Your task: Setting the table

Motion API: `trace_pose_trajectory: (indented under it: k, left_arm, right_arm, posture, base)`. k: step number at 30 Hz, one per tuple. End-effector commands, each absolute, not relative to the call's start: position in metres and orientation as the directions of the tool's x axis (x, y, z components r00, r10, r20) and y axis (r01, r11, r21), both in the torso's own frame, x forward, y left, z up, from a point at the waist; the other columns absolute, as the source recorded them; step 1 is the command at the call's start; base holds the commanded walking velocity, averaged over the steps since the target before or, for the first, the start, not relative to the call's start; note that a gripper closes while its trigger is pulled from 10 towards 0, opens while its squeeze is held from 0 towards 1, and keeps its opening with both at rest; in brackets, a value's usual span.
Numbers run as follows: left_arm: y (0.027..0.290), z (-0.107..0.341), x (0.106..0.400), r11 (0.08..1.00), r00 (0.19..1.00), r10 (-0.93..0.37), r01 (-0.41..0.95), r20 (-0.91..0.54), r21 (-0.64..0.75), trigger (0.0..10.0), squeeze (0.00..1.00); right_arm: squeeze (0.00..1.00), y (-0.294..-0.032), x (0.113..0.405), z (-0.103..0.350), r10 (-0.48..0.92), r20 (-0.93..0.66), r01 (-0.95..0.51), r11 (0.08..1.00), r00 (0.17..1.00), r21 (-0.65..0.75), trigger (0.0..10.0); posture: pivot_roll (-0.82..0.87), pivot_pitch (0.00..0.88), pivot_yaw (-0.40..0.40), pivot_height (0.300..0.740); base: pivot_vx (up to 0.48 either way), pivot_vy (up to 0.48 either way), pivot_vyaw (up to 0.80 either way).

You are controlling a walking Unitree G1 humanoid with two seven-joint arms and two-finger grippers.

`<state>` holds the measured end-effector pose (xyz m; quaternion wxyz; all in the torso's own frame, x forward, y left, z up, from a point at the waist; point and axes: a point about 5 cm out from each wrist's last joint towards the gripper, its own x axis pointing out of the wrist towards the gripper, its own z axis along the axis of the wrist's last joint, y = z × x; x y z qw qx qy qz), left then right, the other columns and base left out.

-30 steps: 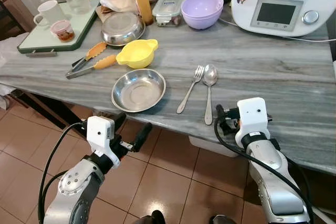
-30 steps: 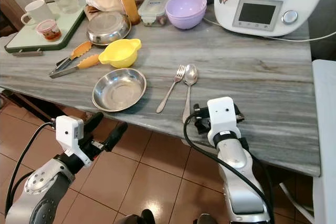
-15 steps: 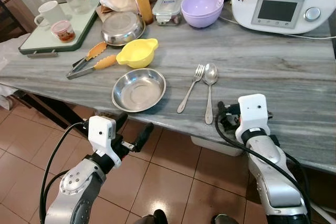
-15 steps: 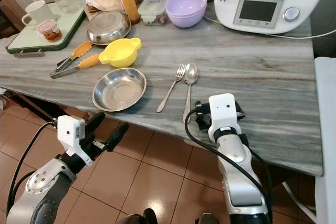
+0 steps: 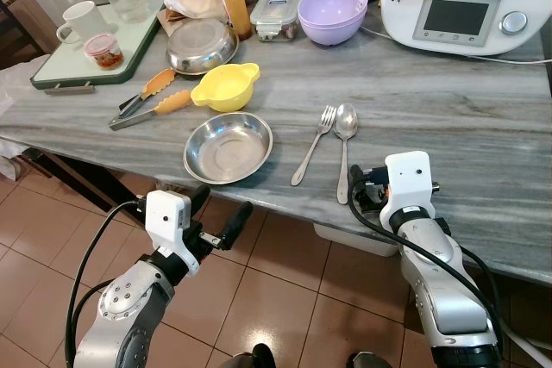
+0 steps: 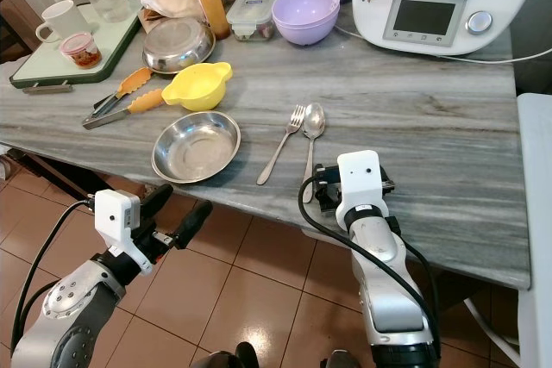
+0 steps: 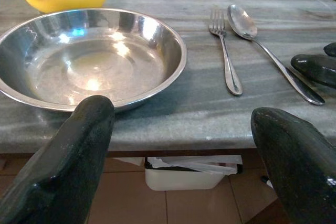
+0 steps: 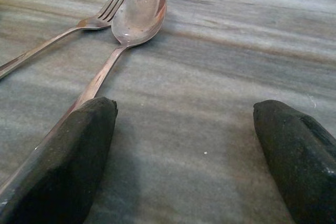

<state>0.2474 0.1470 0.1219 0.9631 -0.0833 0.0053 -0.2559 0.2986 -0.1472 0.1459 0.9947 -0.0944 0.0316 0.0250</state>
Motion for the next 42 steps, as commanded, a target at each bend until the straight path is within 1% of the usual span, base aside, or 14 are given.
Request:
trace_pose_trajectory:
  k: [1, 17, 18, 19, 21, 29, 33, 42]
  left_arm:
    - [0.151, 0.117, 0.246, 0.860, 0.871, -0.491, 0.485, 0.003, -0.161, 10.0, 0.00]
    - [0.151, 0.117, 0.246, 0.860, 0.872, -0.490, 0.484, 0.003, -0.162, 10.0, 0.00]
    - [0.154, 0.117, 0.245, 0.862, 0.873, -0.488, 0.482, 0.000, -0.156, 10.0, 0.00]
    - [0.154, 0.117, 0.245, 0.863, 0.873, -0.487, 0.481, -0.001, -0.155, 10.0, 0.00]
    - [0.155, 0.117, 0.245, 0.863, 0.874, -0.486, 0.481, -0.001, -0.154, 10.0, 0.00]
    - [0.155, 0.117, 0.244, 0.865, 0.875, -0.484, 0.478, 0.000, -0.156, 10.0, 0.00]
    - [0.155, 0.117, 0.244, 0.864, 0.875, -0.484, 0.478, 0.001, -0.157, 10.0, 0.00]
    - [0.154, 0.126, 0.249, 0.880, 0.892, -0.451, 0.448, 0.020, -0.160, 10.0, 0.00]
  right_arm:
    - [0.15, -0.141, 0.298, 0.142, 0.067, -0.093, -0.082, 0.982, 0.993, -0.172, 10.0]
    - [0.15, -0.140, 0.299, 0.141, 0.070, -0.096, -0.085, 0.982, 0.993, -0.170, 10.0]
    - [0.14, -0.124, 0.306, 0.140, 0.116, -0.144, -0.125, 0.990, 0.983, -0.059, 10.0]
    - [0.15, -0.119, 0.308, 0.140, 0.131, -0.157, -0.137, 0.990, 0.979, -0.027, 10.0]
    - [0.15, -0.117, 0.308, 0.141, 0.140, -0.163, -0.144, 0.990, 0.977, -0.012, 10.0]
    - [0.15, -0.121, 0.308, 0.139, 0.125, -0.186, -0.127, 0.992, 0.975, -0.002, 10.0]
    - [0.15, -0.124, 0.308, 0.144, 0.115, -0.163, -0.120, 0.993, 0.980, -0.018, 10.0]
    - [0.15, -0.141, 0.300, 0.153, 0.061, -0.071, -0.072, 0.985, 0.996, -0.157, 10.0]
  posture:
    - [-0.17, 0.200, 0.199, 0.740]
    - [-0.17, 0.200, 0.199, 0.740]
    - [-0.15, 0.186, 0.184, 0.740]
    - [-0.15, 0.186, 0.184, 0.740]
    - [-0.15, 0.186, 0.184, 0.740]
    - [-0.15, 0.188, 0.180, 0.740]
    - [-0.15, 0.188, 0.180, 0.740]
    - [-0.17, 0.195, 0.172, 0.740]
  base:
    - [0.000, 0.000, 0.00]
    - [0.000, 0.000, 0.00]
    - [0.000, 0.000, 0.00]
    - [0.000, 0.000, 0.00]
    - [0.000, 0.000, 0.00]
    - [0.000, 0.000, 0.00]
    - [0.000, 0.000, 0.00]
    - [0.000, 0.000, 0.00]
